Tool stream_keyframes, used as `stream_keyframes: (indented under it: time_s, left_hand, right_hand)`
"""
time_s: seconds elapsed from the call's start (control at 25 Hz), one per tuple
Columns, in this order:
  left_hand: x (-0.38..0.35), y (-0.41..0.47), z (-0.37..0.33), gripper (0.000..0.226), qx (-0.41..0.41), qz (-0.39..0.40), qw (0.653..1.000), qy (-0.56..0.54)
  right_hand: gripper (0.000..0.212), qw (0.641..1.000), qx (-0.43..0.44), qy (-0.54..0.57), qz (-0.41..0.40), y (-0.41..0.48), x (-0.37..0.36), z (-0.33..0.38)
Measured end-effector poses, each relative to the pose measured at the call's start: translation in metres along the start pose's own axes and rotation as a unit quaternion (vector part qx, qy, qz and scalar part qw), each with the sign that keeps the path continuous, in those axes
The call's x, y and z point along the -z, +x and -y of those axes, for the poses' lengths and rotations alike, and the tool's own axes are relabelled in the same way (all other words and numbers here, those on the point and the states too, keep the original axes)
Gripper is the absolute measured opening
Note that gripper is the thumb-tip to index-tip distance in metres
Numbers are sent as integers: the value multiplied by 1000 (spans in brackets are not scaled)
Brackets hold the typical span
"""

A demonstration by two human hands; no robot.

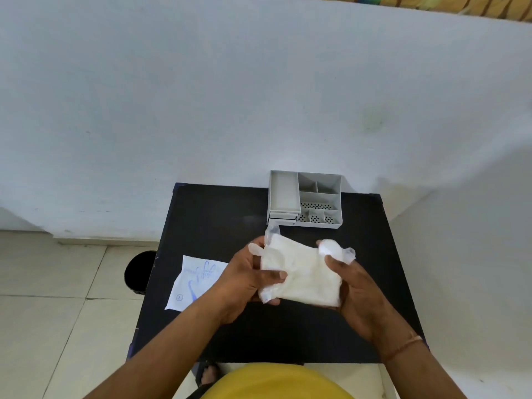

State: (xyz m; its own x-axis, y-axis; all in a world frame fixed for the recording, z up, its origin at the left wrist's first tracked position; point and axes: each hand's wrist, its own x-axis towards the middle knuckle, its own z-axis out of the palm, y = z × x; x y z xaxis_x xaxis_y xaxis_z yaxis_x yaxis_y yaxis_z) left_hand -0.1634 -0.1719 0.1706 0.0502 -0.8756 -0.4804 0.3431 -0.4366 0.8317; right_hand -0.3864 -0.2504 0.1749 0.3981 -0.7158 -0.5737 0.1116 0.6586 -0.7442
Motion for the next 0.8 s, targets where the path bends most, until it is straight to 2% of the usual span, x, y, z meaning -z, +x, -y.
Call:
stream_keyframes:
  time_s: [0.08,0.12,0.2,0.24,0.36,0.44,0.56,0.6,0.72,0.8]
  left_hand:
    - [-3,-5,-2,81,-39,-5,999,22]
    - [-4,-8,-2,80,-56,-5,998,32]
    - [-6,-15,-6,58,-79,-11,996,28]
    - [-7,-19,-10,47,-71,-14,997,5]
    - [-2,-25,-16,49,-19,-23,999,-33]
    - [4,-21,-14,25,-25,-28,999,27]
    - [12,-12,-9,22,-39,-53,994,86]
    - [13,-10,-8,23,-44,-66,993,87]
    - [11,-9,-10,25,-65,-93,992,57]
    - [10,-8,-10,26,-81,-100,991,35]
  right_hand:
    - [46,1000,-5,19,20,3,3,3]
    - [46,999,-4,19,32,4,5,4]
    - [58,998,-6,8,55,8,6,6]
    - [65,998,-9,-2,64,10,5,6]
    - [72,997,1,-32,75,14,2,4]
    - [67,996,10,-52,78,14,-1,3]
    - [38,994,4,-67,82,12,-8,8]
    - [33,995,-7,-47,86,10,-10,10]
    - [64,994,-60,58,75,1,-13,22]
    - [57,993,-42,79,81,-5,-17,26]
